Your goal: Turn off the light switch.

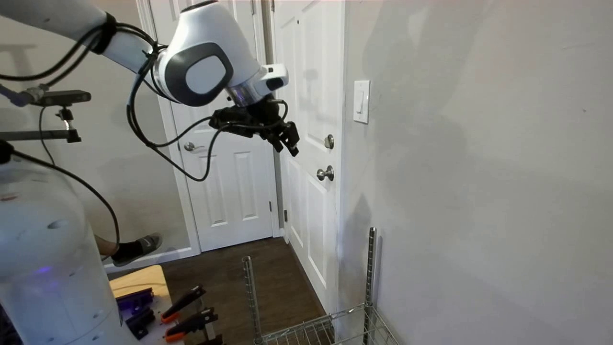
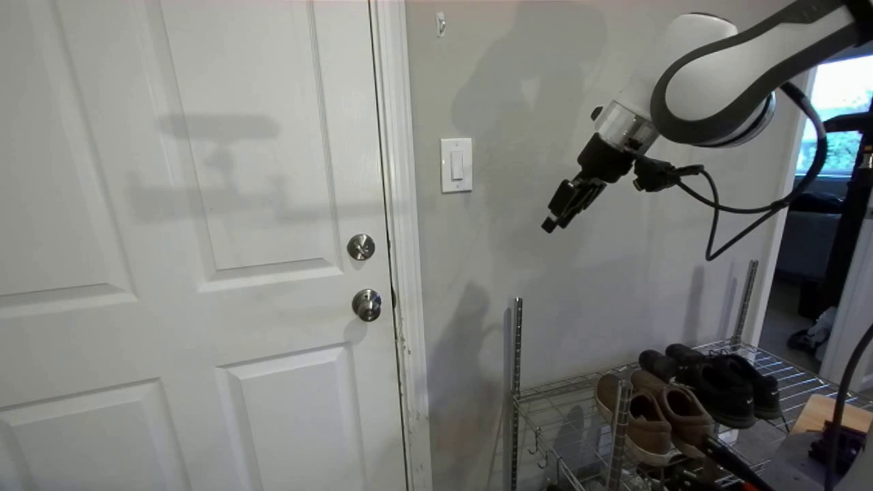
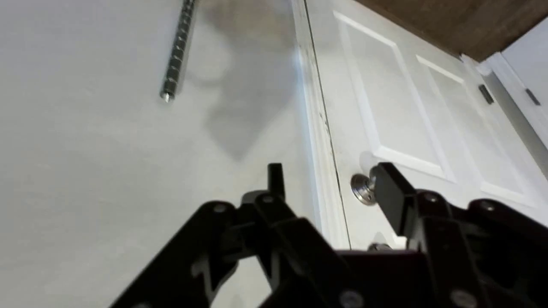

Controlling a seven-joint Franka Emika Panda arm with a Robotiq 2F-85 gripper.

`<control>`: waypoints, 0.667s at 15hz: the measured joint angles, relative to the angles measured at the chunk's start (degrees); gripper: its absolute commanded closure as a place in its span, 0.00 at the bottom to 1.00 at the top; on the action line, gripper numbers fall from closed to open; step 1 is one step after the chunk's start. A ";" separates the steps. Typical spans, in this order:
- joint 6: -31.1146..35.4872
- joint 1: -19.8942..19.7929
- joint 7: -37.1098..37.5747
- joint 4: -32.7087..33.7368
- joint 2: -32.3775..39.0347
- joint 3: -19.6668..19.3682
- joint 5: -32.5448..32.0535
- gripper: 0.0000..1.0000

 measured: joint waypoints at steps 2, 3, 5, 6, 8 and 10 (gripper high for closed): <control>9.02 4.38 -3.16 0.07 2.75 -2.76 2.08 0.84; 13.95 6.99 -4.65 0.27 4.54 -4.46 2.47 0.91; 23.52 13.65 -7.50 1.13 8.36 -9.37 2.86 0.97; 28.44 18.19 -8.91 1.74 10.37 -12.86 2.89 0.99; 36.36 27.47 -10.76 3.00 13.29 -19.91 2.15 1.00; 42.88 37.06 -10.87 4.40 15.01 -28.11 -2.15 0.98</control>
